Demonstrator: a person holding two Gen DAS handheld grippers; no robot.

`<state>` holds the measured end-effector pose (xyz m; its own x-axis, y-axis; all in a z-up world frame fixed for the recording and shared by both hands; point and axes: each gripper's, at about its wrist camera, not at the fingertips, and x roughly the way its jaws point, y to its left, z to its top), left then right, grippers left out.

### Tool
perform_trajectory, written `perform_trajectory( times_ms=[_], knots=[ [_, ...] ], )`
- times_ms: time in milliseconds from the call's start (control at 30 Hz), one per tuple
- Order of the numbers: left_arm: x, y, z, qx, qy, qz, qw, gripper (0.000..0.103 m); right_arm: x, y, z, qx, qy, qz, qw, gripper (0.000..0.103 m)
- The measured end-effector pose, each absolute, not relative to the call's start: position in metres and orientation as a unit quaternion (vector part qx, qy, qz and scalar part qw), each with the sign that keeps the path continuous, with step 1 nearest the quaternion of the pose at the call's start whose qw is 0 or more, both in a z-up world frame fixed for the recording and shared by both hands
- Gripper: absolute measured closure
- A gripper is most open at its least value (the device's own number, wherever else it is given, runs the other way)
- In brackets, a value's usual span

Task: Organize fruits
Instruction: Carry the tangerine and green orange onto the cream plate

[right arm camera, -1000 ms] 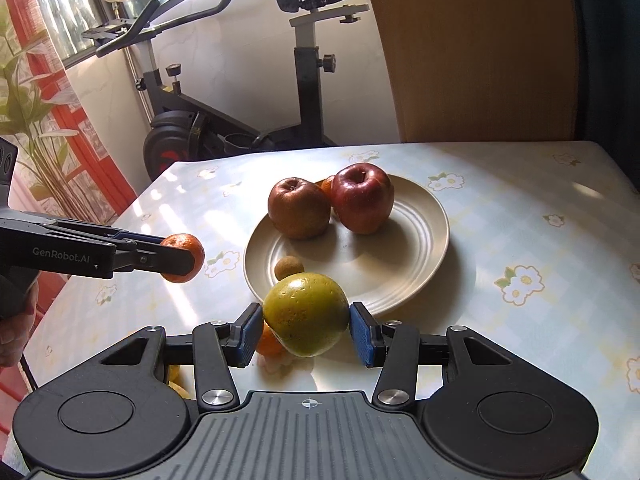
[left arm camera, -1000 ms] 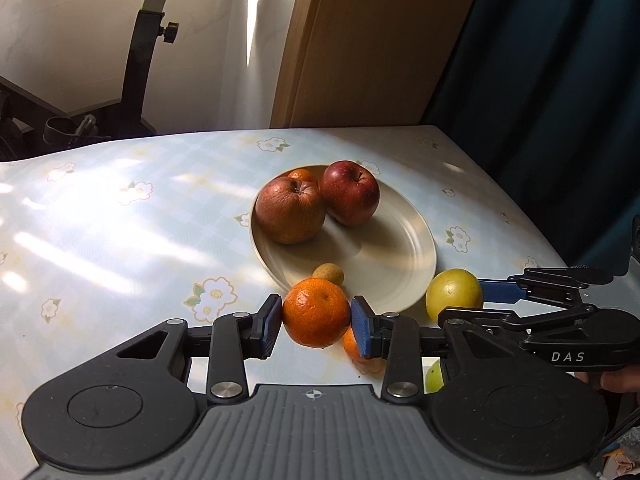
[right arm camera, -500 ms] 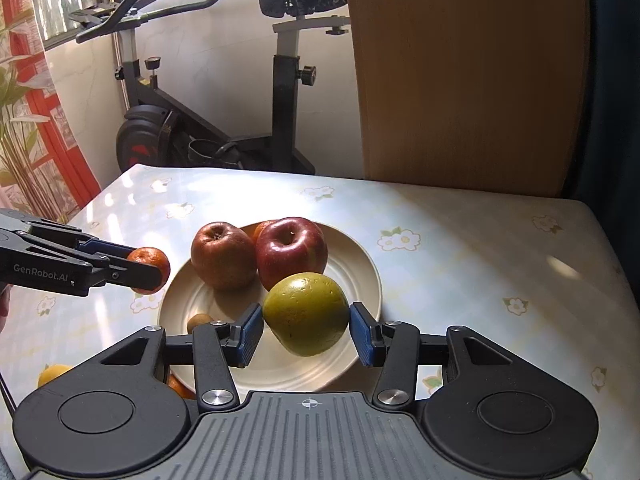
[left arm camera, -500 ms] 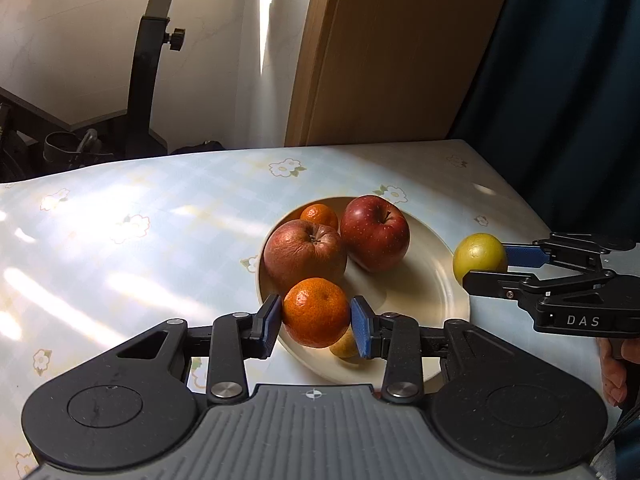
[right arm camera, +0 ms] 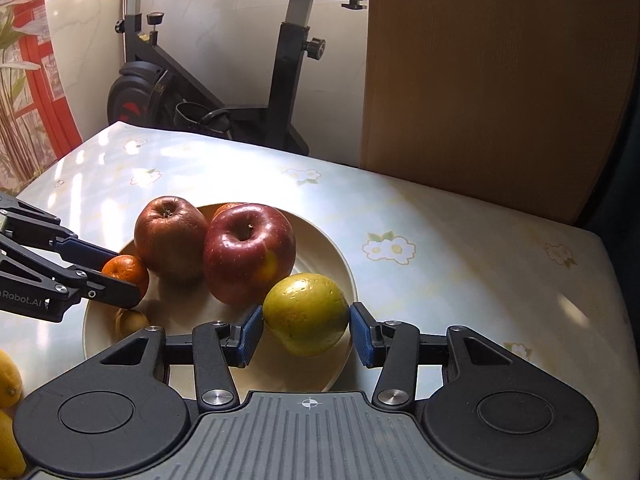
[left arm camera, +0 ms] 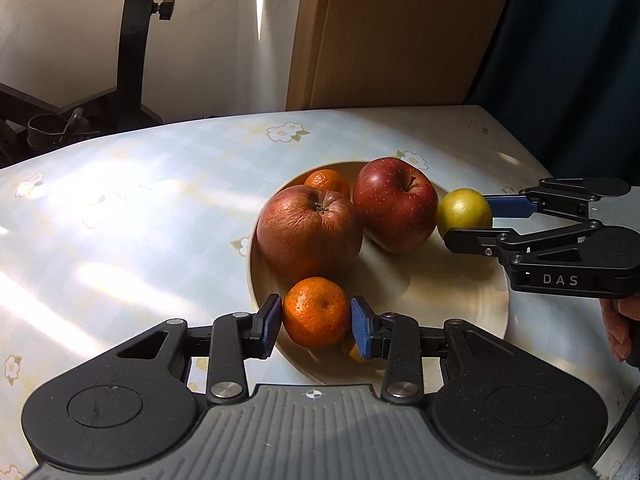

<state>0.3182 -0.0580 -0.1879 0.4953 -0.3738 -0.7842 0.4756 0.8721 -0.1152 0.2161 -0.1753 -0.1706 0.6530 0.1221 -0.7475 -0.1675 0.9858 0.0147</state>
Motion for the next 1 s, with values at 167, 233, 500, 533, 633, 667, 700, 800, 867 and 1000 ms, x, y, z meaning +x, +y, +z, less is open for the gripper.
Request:
perform_trajectory(
  times_ms=[167,233,500,533,633,667,700,800,867,1000],
  knots=[
    [0.321,-0.059,-0.191,0.060,0.440,-0.249,0.861,0.063,0.219,-0.172,-0.171,-0.040,0.406,0.077,0.910,0.059],
    [0.320,-0.058,-0.191,0.060,0.441,-0.251,0.860,0.063,0.220,-0.172,-0.172,-0.044,0.406,0.076,0.910,0.059],
    [0.322,-0.058,-0.192,0.051,0.443,-0.256,0.857,0.063,0.222,-0.171,-0.171,-0.042,0.406,0.068,0.910,0.058],
    [0.323,-0.057,-0.192,0.049,0.444,-0.256,0.857,0.063,0.221,-0.171,-0.170,-0.040,0.406,0.067,0.911,0.058],
    [0.322,-0.054,-0.189,0.047,0.443,-0.256,0.858,0.063,0.218,-0.171,-0.166,-0.037,0.402,0.065,0.912,0.058],
    [0.321,-0.054,-0.188,0.047,0.442,-0.256,0.858,0.062,0.217,-0.171,-0.164,-0.036,0.401,0.064,0.913,0.058],
    [0.320,-0.054,-0.189,0.047,0.441,-0.256,0.859,0.062,0.215,-0.171,-0.163,-0.034,0.399,0.064,0.914,0.058],
    [0.319,-0.051,-0.185,0.044,0.438,-0.256,0.861,0.062,0.211,-0.169,-0.157,-0.029,0.394,0.063,0.917,0.058],
    [0.317,-0.047,-0.181,0.042,0.435,-0.254,0.863,0.061,0.206,-0.168,-0.153,-0.027,0.390,0.063,0.918,0.058],
    [0.311,-0.039,-0.175,0.039,0.427,-0.250,0.868,0.060,0.196,-0.165,-0.145,-0.015,0.384,0.060,0.921,0.058]
  ],
)
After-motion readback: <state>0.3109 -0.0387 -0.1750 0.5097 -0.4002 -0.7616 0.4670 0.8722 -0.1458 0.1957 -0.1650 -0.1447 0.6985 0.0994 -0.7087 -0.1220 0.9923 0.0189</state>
